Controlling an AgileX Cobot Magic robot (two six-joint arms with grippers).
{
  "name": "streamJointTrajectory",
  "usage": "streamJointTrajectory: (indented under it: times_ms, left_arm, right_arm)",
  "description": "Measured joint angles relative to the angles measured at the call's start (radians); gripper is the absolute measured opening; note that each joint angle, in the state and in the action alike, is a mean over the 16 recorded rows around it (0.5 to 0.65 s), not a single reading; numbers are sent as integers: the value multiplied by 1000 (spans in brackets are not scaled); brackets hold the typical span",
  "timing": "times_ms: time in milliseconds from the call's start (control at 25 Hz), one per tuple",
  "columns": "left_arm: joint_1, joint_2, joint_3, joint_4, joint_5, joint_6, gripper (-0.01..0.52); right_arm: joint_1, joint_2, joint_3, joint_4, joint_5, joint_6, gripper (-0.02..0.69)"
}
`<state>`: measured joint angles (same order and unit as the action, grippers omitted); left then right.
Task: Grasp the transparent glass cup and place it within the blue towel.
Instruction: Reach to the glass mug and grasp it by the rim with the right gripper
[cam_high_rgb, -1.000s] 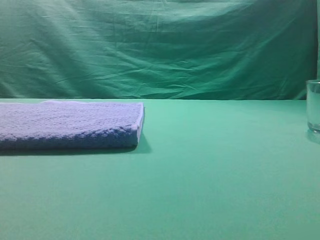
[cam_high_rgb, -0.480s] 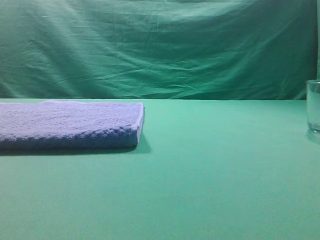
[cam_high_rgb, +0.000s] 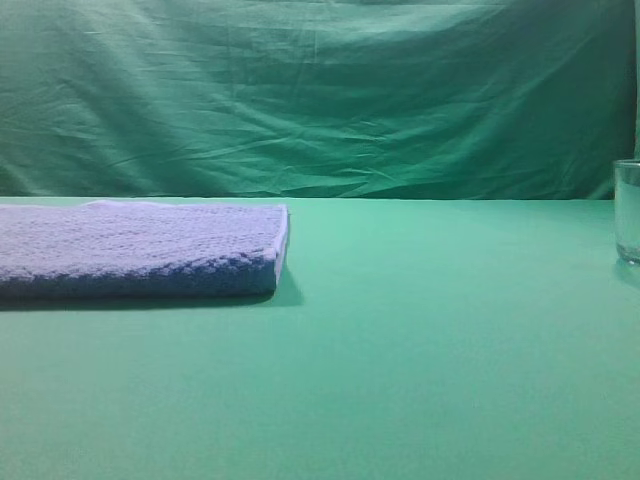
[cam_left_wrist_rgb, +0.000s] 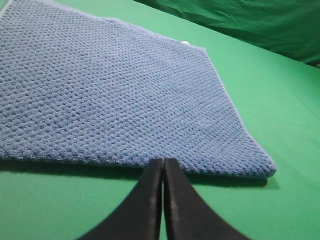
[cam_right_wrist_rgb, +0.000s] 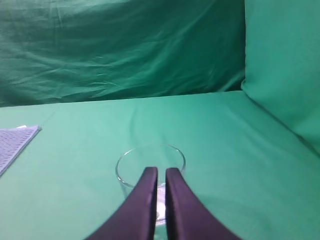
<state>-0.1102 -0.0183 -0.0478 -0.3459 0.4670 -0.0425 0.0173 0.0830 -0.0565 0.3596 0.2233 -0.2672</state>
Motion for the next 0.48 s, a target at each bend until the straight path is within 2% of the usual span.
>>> streamJointTrajectory:
  times_ms: [200, 480]
  left_arm:
    - [0, 0, 0, 0, 0, 0, 0]
    - [0, 0, 0, 0, 0, 0, 0]
  right_arm:
    - [0, 164, -102, 31, 61, -15, 49]
    - [0, 480, -272, 41, 234, -75, 49]
